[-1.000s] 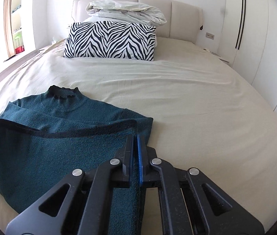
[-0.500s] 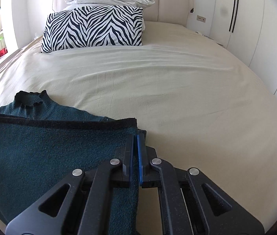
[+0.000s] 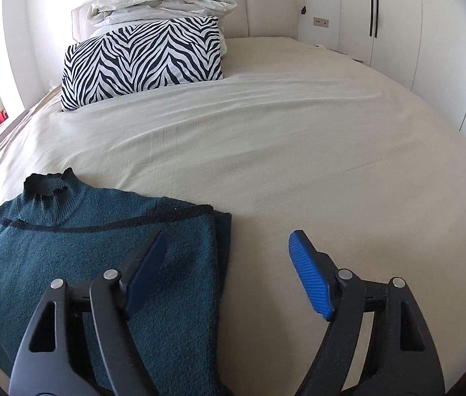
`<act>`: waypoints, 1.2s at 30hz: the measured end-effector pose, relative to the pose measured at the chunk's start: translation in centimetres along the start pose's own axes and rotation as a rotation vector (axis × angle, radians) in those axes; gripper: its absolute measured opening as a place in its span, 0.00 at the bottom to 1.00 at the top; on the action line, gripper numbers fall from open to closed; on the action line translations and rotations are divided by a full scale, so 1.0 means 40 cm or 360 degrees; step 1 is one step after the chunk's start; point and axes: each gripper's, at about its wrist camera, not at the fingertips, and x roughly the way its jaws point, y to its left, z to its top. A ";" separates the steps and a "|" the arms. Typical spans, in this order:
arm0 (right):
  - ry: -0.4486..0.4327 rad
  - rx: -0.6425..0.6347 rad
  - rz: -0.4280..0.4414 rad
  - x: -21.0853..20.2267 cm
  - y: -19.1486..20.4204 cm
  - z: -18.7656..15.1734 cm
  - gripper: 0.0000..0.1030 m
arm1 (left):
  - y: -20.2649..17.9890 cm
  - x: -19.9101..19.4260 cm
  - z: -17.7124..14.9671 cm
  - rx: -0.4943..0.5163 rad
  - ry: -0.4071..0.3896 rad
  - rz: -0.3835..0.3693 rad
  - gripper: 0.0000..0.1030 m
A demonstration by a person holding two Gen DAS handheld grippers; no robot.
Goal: Fold small clothes
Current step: 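Lay the folded hem on the body and open both grippers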
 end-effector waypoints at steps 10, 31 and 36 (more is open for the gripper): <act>0.0054 0.0101 0.0104 -0.151 -0.036 -0.163 0.74 | -0.022 -0.066 -0.154 0.0272 -0.0026 0.0201 0.50; 0.0120 -0.0030 0.0129 -0.176 0.020 -0.264 0.68 | -0.051 -0.072 -0.216 0.0582 0.0006 0.0497 0.22; 0.0129 -0.0073 0.0120 -0.177 0.034 -0.267 0.59 | -0.059 -0.076 -0.228 0.0641 -0.0012 0.0544 0.22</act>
